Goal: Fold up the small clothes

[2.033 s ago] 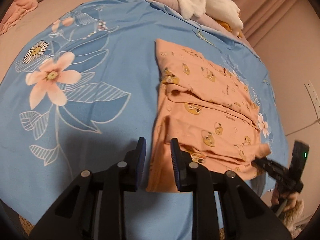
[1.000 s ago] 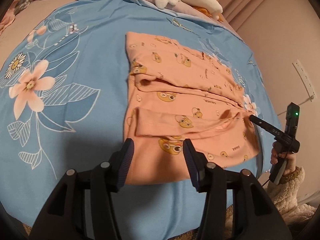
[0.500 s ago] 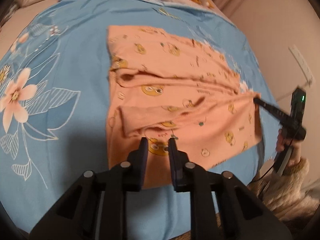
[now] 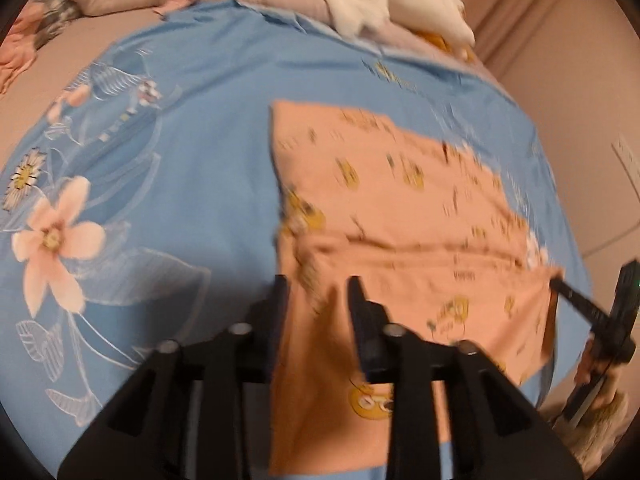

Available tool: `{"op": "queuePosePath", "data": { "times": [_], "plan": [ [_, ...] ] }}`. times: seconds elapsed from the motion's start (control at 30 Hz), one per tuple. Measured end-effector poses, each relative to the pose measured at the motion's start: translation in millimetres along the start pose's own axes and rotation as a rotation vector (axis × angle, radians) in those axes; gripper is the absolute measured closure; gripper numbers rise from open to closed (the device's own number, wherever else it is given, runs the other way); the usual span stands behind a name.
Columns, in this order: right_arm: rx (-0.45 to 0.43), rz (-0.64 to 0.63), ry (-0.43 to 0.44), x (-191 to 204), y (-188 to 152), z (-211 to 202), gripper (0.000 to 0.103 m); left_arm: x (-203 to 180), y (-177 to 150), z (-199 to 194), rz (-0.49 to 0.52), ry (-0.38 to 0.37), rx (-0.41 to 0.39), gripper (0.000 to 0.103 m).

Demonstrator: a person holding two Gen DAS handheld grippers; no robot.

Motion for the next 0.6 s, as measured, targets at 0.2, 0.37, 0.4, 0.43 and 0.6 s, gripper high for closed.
{"op": "queuePosePath", "data": {
  "times": [0.2,0.37,0.4,0.43,0.6],
  "plan": [
    [0.002,0.005,0.004,0.9,-1.5,0.2,0.099,1.7,0.3,2.9,0.010,-0.036,0.023,0.053],
    [0.004,0.009,0.007,2.7,-3.5,0.4,0.099,-4.7,-8.4,22.6,0.059,0.000,0.067,0.056],
    [0.005,0.008,0.008,3.5,-4.1,0.1,0.099,-5.4,-9.3,26.0,0.073,0.012,0.067,0.062],
    [0.006,0.007,0.008,4.0,-4.5,0.0,0.099,-4.7,-9.5,27.3,0.080,0.021,0.062,0.074],
    [0.001,-0.007,0.006,8.4,-5.4,-4.5,0.099,0.1,-7.0,23.0,0.063,0.040,0.027,0.095]
  ]
}}
Point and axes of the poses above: each gripper's, at about its wrist camera, not at the fingertips, and z roughly the way its jaws point, x to its left, y to its top, the point moved 10 cm from there along z, roughly the way its jaws point, and after that the axes turned 8 degrees about -z, right-handed, at the moved point
